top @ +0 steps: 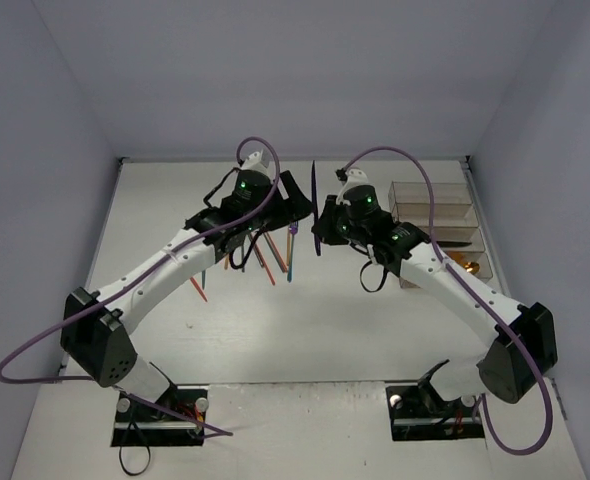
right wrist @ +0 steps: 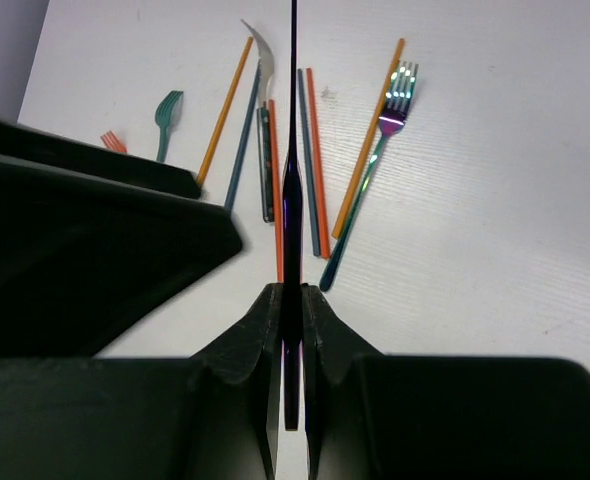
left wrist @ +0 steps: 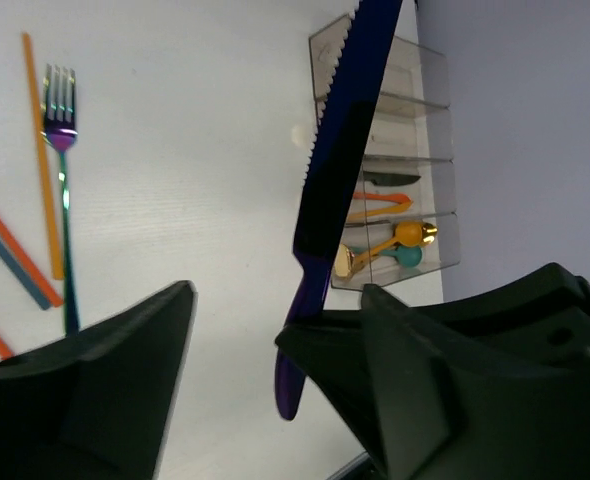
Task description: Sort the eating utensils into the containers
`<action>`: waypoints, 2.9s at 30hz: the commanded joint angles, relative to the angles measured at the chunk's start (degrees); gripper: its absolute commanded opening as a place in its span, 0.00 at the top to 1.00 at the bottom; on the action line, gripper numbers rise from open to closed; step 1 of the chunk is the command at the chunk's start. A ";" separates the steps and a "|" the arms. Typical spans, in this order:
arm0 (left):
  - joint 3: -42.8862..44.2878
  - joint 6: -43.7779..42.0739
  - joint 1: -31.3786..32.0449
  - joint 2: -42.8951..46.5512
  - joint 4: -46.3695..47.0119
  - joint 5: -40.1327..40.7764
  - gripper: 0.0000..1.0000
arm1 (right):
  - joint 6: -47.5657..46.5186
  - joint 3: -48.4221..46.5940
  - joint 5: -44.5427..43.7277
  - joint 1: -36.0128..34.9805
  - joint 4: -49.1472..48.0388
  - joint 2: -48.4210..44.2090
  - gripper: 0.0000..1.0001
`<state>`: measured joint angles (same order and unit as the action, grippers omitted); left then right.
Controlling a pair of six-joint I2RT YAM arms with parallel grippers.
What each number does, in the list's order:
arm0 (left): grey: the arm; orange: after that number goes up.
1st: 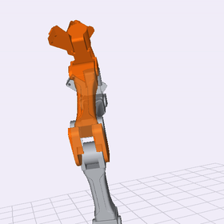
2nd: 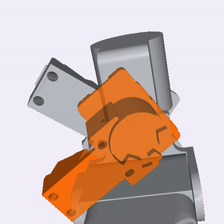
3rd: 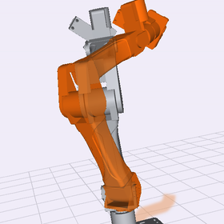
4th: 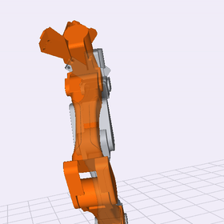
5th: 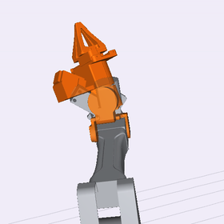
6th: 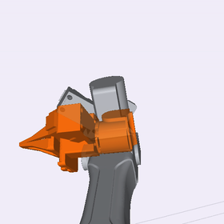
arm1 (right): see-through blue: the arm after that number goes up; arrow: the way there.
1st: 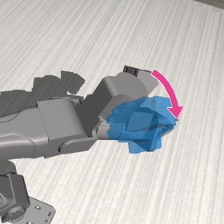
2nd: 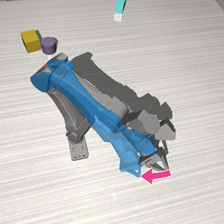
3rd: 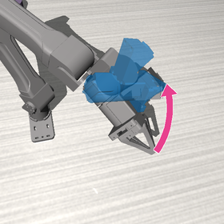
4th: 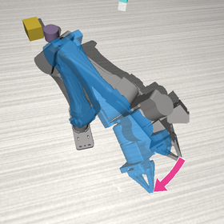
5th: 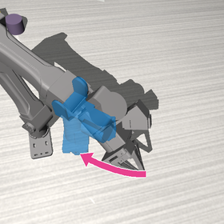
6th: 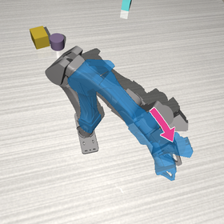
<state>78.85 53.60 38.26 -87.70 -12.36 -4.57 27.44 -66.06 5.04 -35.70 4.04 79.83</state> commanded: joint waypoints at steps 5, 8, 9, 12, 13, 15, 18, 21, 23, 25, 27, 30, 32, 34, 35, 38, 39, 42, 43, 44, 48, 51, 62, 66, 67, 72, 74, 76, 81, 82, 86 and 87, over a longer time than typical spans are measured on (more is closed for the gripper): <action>2.36 -13.28 -0.53 12.36 -7.95 16.14 0.26 | 9.40 5.76 -11.81 2.91 -4.52 -8.32 1.00; -0.35 -17.64 -1.22 16.98 -10.95 22.76 0.26 | 14.78 8.06 -15.74 6.11 -3.93 -10.67 1.00; -1.87 -19.08 -1.82 18.89 -12.05 24.88 0.25 | 16.95 8.83 -16.71 7.68 -2.96 -11.56 1.00; -6.36 -22.65 -5.55 24.05 -14.65 27.50 0.19 | 22.77 10.42 -21.14 11.73 0.43 -13.29 1.00; -8.43 -23.70 -6.60 26.20 -15.06 27.44 0.18 | 24.90 10.74 -22.68 13.11 1.57 -13.54 1.00; -11.29 -25.24 -8.61 30.15 -15.43 27.39 0.17 | 27.47 11.12 -24.46 14.89 3.05 -13.53 1.00; -17.92 -29.38 -12.43 37.56 -16.39 28.43 0.12 | 33.54 11.93 -26.03 19.99 5.56 -11.87 1.00; -23.17 -33.01 -13.21 42.66 -16.82 31.79 0.07 | 39.31 12.79 -25.35 25.40 6.50 -9.97 1.00; -26.11 -35.07 -13.30 45.05 -16.95 33.63 0.05 | 43.22 13.44 -25.48 28.41 6.77 -8.76 1.00; -27.84 -36.35 -13.30 46.86 -16.91 34.44 0.05 | 45.47 13.50 -26.37 30.47 6.85 -7.19 1.00; -29.56 -36.55 -13.39 48.23 -17.09 34.74 0.05 | 48.10 13.61 -27.37 31.31 7.03 -5.41 1.00; -30.99 -36.42 -13.32 49.11 -17.15 33.73 0.05 | 52.26 14.20 -28.69 33.23 7.12 -3.20 1.00; -32.21 -36.15 -13.39 49.05 -17.08 33.26 0.05 | 54.50 13.78 -29.85 33.78 7.05 -0.74 1.00; -32.70 -36.20 -13.30 48.72 -17.09 33.27 0.05 | 56.02 12.89 -30.10 34.21 7.03 1.58 1.00; -32.71 -36.20 -13.30 48.47 -17.15 33.09 0.05 | 57.10 12.46 -30.16 34.28 7.03 2.54 1.00; -32.79 -35.79 -13.30 47.93 -17.14 32.42 0.05 | 60.01 11.75 -31.01 34.29 7.03 4.45 1.00; -32.78 -35.76 -13.30 47.73 -17.15 32.24 0.05 | 60.93 11.62 -31.49 34.31 7.03 5.07 1.00; -32.71 -35.76 -13.30 47.41 -17.05 32.29 0.05 | 63.18 10.96 -32.02 34.38 7.03 6.96 1.00; -32.71 -35.77 -13.30 47.36 -16.99 32.35 0.05 | 63.82 10.66 -32.02 34.38 7.03 7.67 1.00; -32.76 -35.82 -13.30 47.36 -16.99 32.40 0.05 | 64.23 10.35 -32.02 34.38 7.03 8.23 1.00; -32.88 -36.20 -13.30 47.18 -16.82 32.52 0.05 | 64.76 8.93 -32.37 34.38 7.03 10.26 1.00; -32.96 -36.28 -13.30 47.03 -16.66 32.35 0.05 | 65.09 8.30 -32.62 34.38 7.03 10.90 0.96; -32.97 -36.55 -13.30 46.41 -16.25 32.69 0.05 | 62.27 7.34 -32.46 34.23 7.03 10.17 0.66; -32.97 -36.82 -13.30 46.02 -16.02 32.87 0.05 | 55.80 6.05 -32.38 33.72 6.95 7.21 0.62; -32.97 -36.88 -13.30 45.85 -15.96 32.87 0.05 | 53.11 5.41 -32.43 33.25 6.95 6.44 0.61; -32.88 -37.08 -13.30 45.51 -15.76 33.13 0.05 | 28.99 -2.69 -30.00 28.39 6.86 5.70 0.65; -32.88 -37.08 -13.30 45.31 -15.76 33.22 0.05 | 20.40 -6.13 -29.33 24.56 6.77 6.61 0.64; -32.88 -37.02 -13.36 45.16 -15.70 33.22 0.05 | 13.62 -10.02 -26.11 21.22 6.77 9.32 0.62; -32.79 -37.08 -13.47 44.90 -15.85 33.57 0.05 | 4.24 -15.75 -17.97 11.84 6.86 17.00 0.59; -32.79 -37.08 -13.48 44.90 -15.90 33.57 0.05 | 2.96 -16.91 -18.01 10.87 6.80 18.63 0.59; -32.85 -36.78 -13.48 44.69 -16.09 34.28 0.05 | 0.74 -21.26 -15.34 5.55 6.71 26.09 0.60; -32.84 -36.60 -13.48 44.46 -16.16 34.45 0.05 | 0.46 -22.63 -14.93 4.54 6.64 28.59 0.61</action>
<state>45.17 17.12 25.32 -42.40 -31.03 27.82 34.27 -84.21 -13.54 -27.71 10.56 101.89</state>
